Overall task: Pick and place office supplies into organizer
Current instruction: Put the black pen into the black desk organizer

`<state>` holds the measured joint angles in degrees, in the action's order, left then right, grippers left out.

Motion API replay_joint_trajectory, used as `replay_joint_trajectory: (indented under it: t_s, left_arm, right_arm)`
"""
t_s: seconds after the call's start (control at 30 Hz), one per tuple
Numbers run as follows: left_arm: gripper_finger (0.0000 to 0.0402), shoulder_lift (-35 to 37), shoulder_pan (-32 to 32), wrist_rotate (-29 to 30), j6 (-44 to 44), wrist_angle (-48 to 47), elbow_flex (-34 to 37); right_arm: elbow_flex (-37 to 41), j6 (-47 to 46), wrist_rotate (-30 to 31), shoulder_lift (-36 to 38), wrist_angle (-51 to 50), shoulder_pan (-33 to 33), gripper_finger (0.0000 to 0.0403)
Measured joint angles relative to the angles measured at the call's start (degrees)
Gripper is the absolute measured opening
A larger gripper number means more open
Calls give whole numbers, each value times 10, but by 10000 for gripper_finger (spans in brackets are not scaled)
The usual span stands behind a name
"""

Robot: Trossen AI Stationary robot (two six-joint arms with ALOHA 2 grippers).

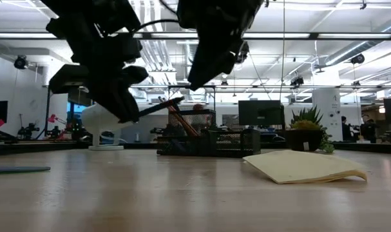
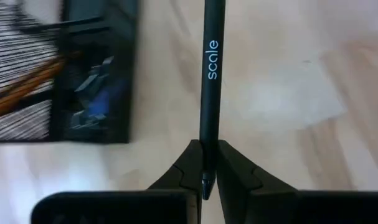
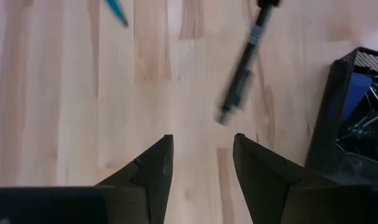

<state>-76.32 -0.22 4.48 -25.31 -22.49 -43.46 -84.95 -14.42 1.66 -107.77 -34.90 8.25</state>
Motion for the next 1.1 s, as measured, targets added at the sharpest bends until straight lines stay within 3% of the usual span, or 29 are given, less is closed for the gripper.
replay_joint_trajectory:
  t_s: [0.13, 0.37, 1.1]
  left_arm:
    - [8, 4, 3, 26, 10, 29, 0]
    - [8, 4, 4, 41, 13, 53, 0]
    - [8, 6, 10, 27, 6, 56, 8]
  right_arm:
    - [0, -44, 11, 0, 10, -1, 155]
    - [1, -80, 96, 0, 9, 1, 155]
    - [1, -77, 152, 16, -39, 6, 155]
